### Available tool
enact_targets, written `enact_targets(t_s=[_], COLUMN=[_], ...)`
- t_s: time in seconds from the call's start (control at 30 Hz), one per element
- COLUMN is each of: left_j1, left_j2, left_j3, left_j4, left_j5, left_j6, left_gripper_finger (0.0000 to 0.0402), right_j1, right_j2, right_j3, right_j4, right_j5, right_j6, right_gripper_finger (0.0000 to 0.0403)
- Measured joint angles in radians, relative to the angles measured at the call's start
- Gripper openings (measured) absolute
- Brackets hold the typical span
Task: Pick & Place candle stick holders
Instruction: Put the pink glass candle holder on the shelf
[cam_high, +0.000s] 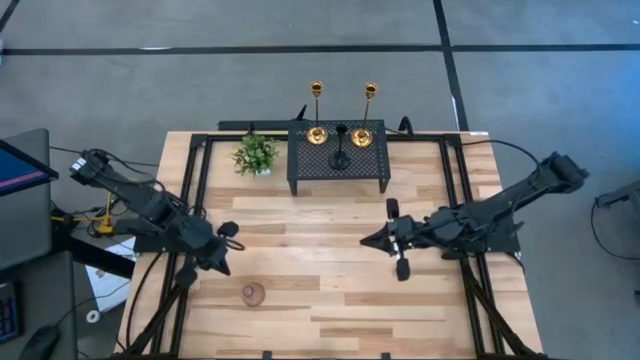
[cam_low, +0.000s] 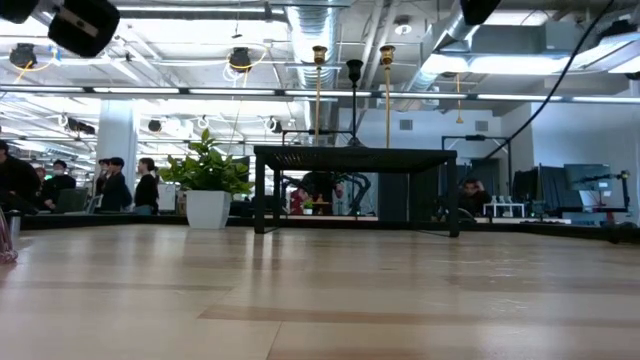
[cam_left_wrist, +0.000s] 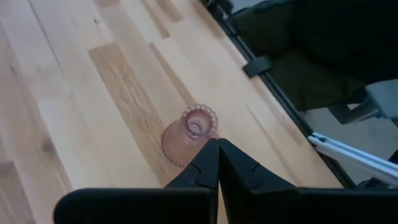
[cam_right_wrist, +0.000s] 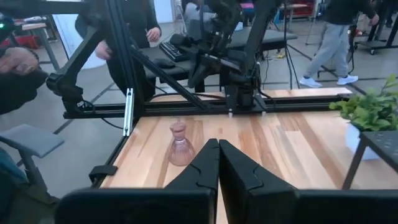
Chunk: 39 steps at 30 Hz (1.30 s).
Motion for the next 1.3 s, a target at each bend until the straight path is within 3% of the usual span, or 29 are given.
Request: enact_targets(t_s=[0.27, 0.5, 0.8, 1.3], left_j1=[0.000, -0.015, -0.084, -0.096], left_j2=[0.120, 0.228, 0.342, 0.466], left_j3=[-0.021, -0.021, -0.021, -0.017], left_j4=[0.125, 0.167, 0.198, 0.278], left_j5=[0.000, 0.055, 0.040, -0.014], left_j6=[-0.014, -0.060, -0.126, -0.157], left_gripper_finger=[0.0018, 0.0064, 0.0117, 0.0126], right_j1=[0.000, 0.000, 0.000, 0.000], right_j2=[0.092, 0.111, 0.111, 0.111], right_j3=[0.000, 0.000, 0.000, 0.000], right_j4=[0.070, 0.104, 0.134, 0.146], right_j5=[0.014, 0.014, 0.014, 0.014], right_j6=[0.056, 0.084, 0.102, 0.102], right_gripper_finger=[0.0000, 0.0000, 0.0000, 0.0000])
